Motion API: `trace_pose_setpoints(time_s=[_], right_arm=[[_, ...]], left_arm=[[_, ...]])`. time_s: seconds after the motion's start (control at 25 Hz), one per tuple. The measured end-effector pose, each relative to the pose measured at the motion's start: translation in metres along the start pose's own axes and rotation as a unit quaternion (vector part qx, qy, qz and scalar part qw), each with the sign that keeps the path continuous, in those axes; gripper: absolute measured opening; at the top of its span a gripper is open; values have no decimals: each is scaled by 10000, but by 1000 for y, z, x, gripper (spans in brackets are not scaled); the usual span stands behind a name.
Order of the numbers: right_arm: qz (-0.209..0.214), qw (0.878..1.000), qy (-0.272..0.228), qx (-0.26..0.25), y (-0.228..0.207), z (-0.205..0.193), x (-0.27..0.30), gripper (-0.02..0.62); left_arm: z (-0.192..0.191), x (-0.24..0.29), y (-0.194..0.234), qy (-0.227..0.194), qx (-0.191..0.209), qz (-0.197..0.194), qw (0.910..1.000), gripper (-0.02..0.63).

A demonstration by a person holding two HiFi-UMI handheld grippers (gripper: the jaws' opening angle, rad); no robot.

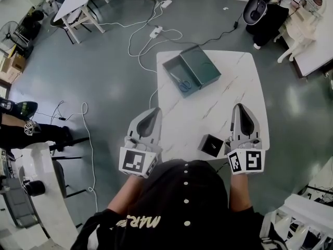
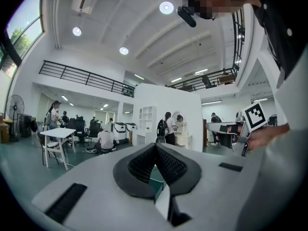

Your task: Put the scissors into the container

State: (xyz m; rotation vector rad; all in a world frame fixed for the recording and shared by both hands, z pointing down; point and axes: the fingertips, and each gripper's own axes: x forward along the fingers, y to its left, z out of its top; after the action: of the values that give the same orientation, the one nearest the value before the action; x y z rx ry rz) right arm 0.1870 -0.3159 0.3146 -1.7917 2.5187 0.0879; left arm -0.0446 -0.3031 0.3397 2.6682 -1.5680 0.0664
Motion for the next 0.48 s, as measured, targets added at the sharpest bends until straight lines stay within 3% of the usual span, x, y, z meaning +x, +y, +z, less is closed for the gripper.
trace_pose_setpoints(time_s=[0.48], right_arm=[[23, 9999, -11, 106, 3, 0, -3, 14]], left_arm=[[-4, 2, -10, 47, -55, -90, 9999, 26]])
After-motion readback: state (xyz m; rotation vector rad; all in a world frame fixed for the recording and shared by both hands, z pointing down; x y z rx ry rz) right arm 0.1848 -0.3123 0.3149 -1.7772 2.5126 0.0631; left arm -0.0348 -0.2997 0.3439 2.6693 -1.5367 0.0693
